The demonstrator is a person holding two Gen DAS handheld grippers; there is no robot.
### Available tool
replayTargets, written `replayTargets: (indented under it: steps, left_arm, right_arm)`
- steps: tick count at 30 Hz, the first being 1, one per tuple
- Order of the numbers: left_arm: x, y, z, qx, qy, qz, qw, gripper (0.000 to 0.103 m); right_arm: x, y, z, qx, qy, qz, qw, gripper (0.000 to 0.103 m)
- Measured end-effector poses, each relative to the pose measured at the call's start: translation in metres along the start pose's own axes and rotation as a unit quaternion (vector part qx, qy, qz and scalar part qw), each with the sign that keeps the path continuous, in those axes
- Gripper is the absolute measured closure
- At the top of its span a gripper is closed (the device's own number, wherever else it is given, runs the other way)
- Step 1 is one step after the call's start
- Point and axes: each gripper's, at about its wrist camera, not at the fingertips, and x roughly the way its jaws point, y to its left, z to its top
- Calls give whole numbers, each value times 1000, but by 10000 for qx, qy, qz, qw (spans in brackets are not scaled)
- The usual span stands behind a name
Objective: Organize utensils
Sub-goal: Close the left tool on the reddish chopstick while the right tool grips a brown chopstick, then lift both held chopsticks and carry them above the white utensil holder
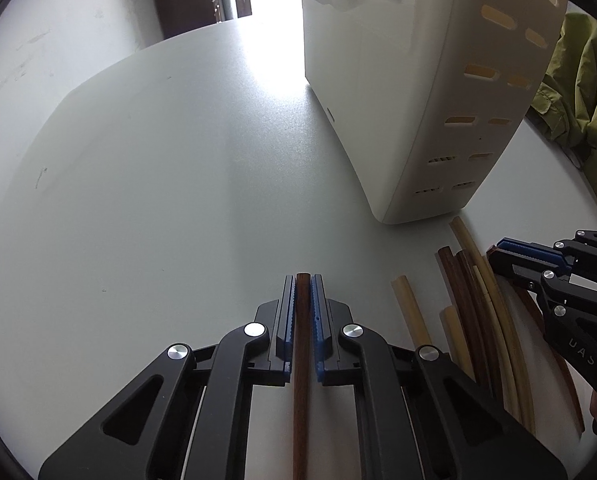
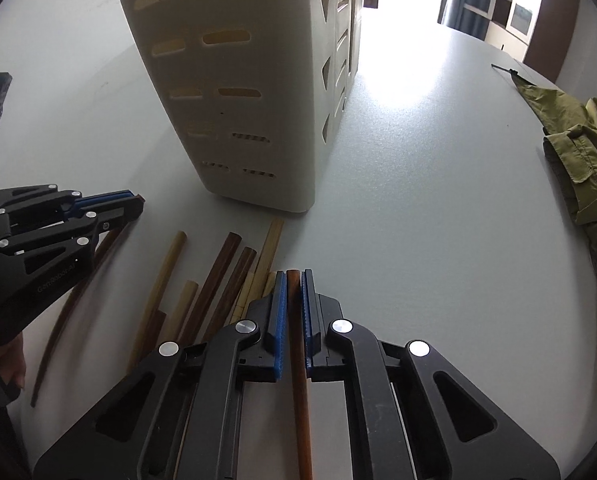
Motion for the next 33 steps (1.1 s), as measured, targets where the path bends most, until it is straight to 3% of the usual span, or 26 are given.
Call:
replayTargets:
  steps: [6,14,21,33]
  left_arm:
    - [-40,7,11,-145,-454,-132,9988,96]
    - [-97,8,24,-198,-1191,-359,9920,96]
    - [-152,-8,19,-68,-1866,-475,9813,96]
    - [-207,-22,19,-269,-2796,-443,9587,96]
  right_arm:
    - [-11,4,2,19,-138,240,9996,95]
    - [-67,10,7,100,-860,552,9947,95]
    - [-121,18,8,26,-1644,722,9837,95]
    - [-160,7,24,-170,-2380,839,9675,95]
